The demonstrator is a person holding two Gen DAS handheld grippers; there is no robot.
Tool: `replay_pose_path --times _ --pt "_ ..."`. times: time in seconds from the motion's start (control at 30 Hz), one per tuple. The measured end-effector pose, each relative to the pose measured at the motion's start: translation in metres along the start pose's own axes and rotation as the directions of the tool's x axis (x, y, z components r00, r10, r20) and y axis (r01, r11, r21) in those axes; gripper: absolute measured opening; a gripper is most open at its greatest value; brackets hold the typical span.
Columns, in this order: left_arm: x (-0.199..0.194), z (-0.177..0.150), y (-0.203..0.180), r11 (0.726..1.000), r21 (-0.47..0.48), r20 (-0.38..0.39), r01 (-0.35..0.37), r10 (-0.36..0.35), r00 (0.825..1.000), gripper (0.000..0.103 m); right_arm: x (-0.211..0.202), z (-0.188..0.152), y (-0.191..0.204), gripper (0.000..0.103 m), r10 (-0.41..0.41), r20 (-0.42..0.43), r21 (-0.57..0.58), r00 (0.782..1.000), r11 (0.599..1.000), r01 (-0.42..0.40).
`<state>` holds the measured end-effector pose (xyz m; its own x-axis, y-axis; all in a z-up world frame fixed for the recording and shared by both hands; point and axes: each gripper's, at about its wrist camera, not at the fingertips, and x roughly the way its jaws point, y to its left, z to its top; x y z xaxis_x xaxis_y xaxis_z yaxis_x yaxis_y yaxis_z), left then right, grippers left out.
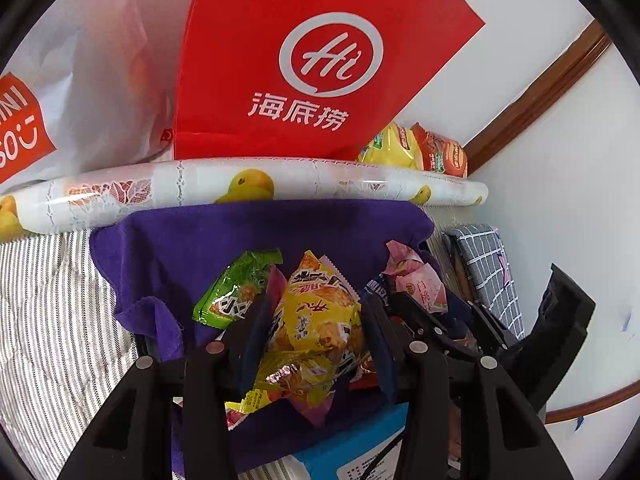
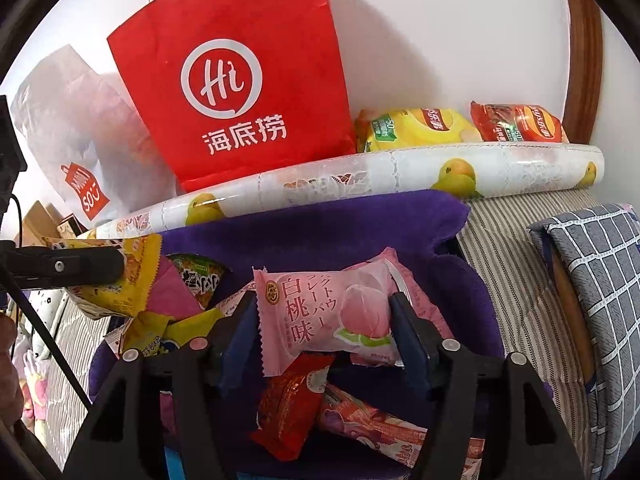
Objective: Organize snacks
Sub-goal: 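Open the right tool to drop the peach packet while the left tool drops the yellow packet on the towel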
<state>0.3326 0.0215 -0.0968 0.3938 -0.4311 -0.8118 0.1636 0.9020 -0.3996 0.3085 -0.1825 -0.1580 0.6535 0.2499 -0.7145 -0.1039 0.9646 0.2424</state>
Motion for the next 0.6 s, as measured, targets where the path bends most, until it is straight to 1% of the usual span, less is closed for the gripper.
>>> replay_pose_path --times 0.07,0.3,0.33,0.5,0.6 --pt "0.001 0.0 0.0 1.0 -0.003 -0.003 0.0 0.0 1.0 0.044 0.001 0.0 0.001 0.069 0.005 -0.011 -0.003 1.0 1.0 -0.005" --pt "0.008 -0.001 -0.003 1.0 -0.003 -0.016 -0.009 0.009 1.0 0.044 -0.003 -0.001 0.003 0.072 0.031 -0.017 -0.011 0.999 0.999 -0.032" --pt "0.009 -0.001 -0.004 1.0 -0.004 -0.017 -0.01 0.01 1.0 0.044 -0.003 -0.001 0.004 0.074 0.036 -0.015 -0.013 0.999 0.999 -0.036" --pt "0.009 -0.002 -0.005 1.0 -0.003 -0.011 0.004 -0.004 1.0 0.043 -0.015 -0.001 0.009 0.079 0.049 0.027 -0.034 0.998 0.998 -0.048" --pt "0.009 -0.002 -0.005 1.0 -0.003 -0.005 0.008 -0.008 1.0 0.042 -0.022 0.0 0.01 0.08 0.054 0.053 -0.037 0.997 0.998 -0.052"
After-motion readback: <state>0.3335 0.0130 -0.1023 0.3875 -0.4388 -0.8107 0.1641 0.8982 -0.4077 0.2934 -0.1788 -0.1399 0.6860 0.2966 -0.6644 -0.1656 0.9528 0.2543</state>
